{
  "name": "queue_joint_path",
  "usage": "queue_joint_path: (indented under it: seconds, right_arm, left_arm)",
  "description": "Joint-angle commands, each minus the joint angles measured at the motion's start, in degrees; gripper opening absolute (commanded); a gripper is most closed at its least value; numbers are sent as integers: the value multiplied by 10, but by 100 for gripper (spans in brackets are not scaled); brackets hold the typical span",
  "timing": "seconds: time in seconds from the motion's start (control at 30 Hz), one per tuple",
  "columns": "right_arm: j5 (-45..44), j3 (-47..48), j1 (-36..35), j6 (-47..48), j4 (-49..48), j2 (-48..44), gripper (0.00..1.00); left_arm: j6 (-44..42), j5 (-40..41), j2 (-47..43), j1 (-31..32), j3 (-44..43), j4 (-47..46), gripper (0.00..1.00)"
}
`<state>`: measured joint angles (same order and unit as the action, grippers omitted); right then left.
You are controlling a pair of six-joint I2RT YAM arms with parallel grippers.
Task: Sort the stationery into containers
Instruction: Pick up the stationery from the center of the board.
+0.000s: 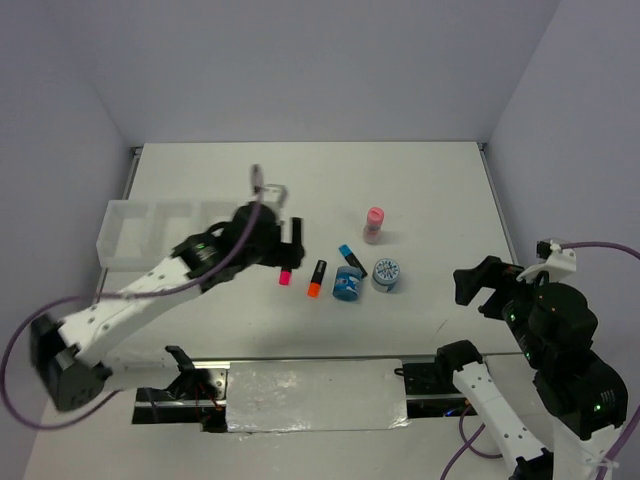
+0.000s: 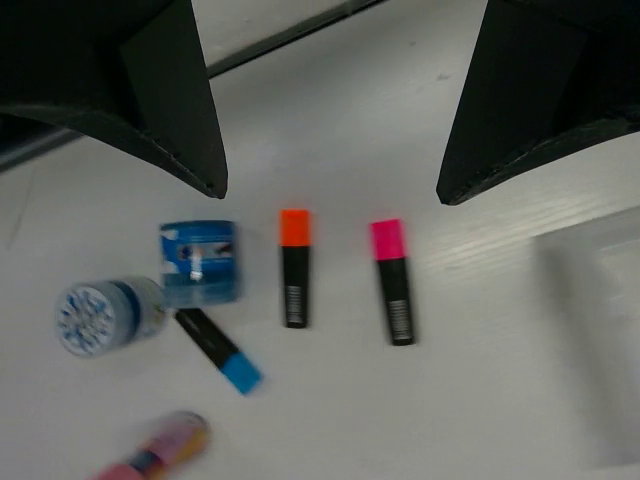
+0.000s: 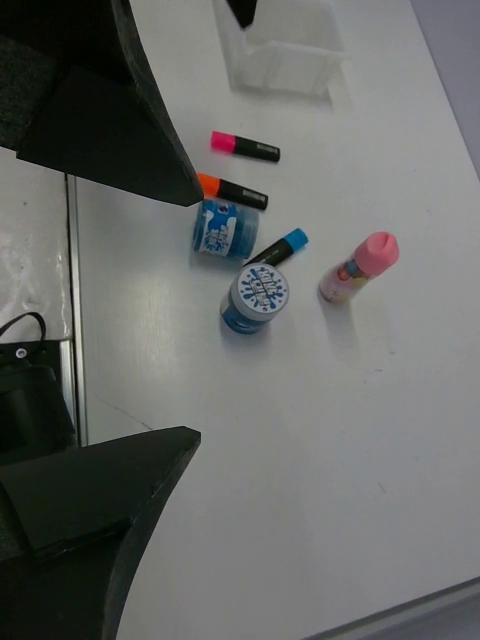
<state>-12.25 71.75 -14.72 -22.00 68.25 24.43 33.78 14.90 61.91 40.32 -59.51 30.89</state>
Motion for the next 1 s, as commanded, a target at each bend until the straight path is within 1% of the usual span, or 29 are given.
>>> queue_joint_path:
  seconds: [0.0,0.03,0.07,0.1,0.13,0.17,0.2,0.23,0.27,0.37,0.43,0.67,0.87,0.97]
  right_arm:
    - [-22,40,2,6,34,-10,100]
    - [-24,47,2,6,46,-10,100]
    - [-26,57,2,7,52,-11,100]
    - [-26,75,2,8,58,-12,100]
    - [-26,84,2,9,69,-14,100]
    - [-28,94,3,10,73,-14,100]
    - [-25,108,2,9,79,-17,100]
    - [-22,111,2,9,85,-18,100]
    - [-16,116,2,10,87,-21,100]
    - [11,118,2,12,87,-23,100]
    - [26,115,1,13,82,-26,100]
    - [49,93,0,21,70,-35,100]
    - [59,82,-2,24,65,-40,100]
    - [60,75,-4,26,63,-41,100]
  left_arm:
    - [10,35,135,130,-130,-67,99]
    - [7,42,176,151,-160,-66,99]
    - [1,47,249,167,-189,-64,99]
    - [-11,57,284,199,-245,-62,99]
    - [-15,60,321,213,-276,-58,99]
    - [-19,63,385,224,-304,-52,99]
    - [-20,65,414,239,-355,-37,99]
    - [-19,70,441,245,-379,-30,99]
    - [-22,67,489,248,-400,-24,99]
    - [-25,80,556,259,-474,-15,99]
    - [-27,90,588,259,-497,-1,99]
    - [-48,106,643,255,-556,15,99]
    - [-49,116,654,246,-555,15,99]
    - [-49,96,659,238,-553,14,99]
